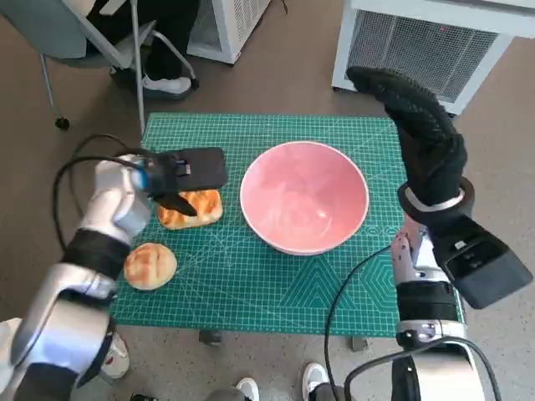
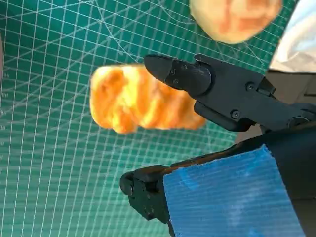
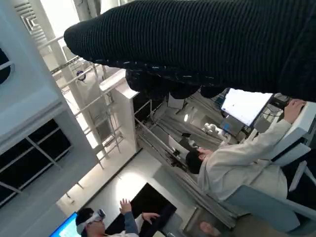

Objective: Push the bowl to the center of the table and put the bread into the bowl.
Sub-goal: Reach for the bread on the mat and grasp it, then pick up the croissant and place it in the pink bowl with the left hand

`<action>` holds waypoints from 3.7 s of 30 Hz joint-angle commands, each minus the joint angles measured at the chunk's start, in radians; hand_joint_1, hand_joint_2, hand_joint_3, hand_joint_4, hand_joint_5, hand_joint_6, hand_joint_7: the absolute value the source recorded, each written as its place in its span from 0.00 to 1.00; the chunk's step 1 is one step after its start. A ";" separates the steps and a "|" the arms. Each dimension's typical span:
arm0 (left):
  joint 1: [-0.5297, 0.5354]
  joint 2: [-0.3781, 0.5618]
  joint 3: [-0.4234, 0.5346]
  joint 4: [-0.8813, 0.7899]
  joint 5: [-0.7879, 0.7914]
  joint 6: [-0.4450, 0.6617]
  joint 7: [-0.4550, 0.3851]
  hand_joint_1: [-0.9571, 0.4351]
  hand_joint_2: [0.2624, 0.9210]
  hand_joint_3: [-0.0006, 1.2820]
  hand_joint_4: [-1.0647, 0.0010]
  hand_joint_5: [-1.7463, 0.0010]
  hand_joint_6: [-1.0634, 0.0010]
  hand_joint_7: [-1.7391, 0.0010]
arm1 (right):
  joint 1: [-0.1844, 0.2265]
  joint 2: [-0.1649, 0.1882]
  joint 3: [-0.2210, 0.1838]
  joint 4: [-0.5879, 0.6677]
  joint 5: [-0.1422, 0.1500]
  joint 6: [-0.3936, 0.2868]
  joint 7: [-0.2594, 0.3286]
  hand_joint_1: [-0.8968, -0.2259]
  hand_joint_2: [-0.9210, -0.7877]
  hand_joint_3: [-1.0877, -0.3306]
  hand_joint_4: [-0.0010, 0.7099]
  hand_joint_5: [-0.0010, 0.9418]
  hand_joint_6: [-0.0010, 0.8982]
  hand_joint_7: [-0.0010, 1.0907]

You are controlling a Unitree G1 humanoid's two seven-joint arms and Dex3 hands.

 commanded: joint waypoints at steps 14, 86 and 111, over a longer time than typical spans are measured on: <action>-0.006 -0.088 -0.057 0.197 0.052 -0.072 0.173 0.43 0.81 0.00 0.70 0.97 0.56 0.93 | 0.038 -0.004 0.006 -0.025 -0.008 0.023 -0.020 0.52 0.00 0.36 0.33 0.02 0.00 0.52; 0.050 -0.097 0.110 -0.510 -0.091 -0.440 0.340 0.69 1.00 0.04 0.35 0.37 0.38 0.31 | 0.077 -0.021 0.034 -0.099 -0.057 0.037 -0.083 0.53 0.00 0.34 0.29 0.04 0.00 0.46; 0.055 -0.132 0.077 -0.488 -0.110 -0.274 0.027 0.49 0.86 0.03 0.99 1.00 0.84 0.99 | 0.121 -0.016 0.043 -0.203 -0.093 0.102 -0.157 0.51 0.00 0.33 0.28 0.09 0.00 0.54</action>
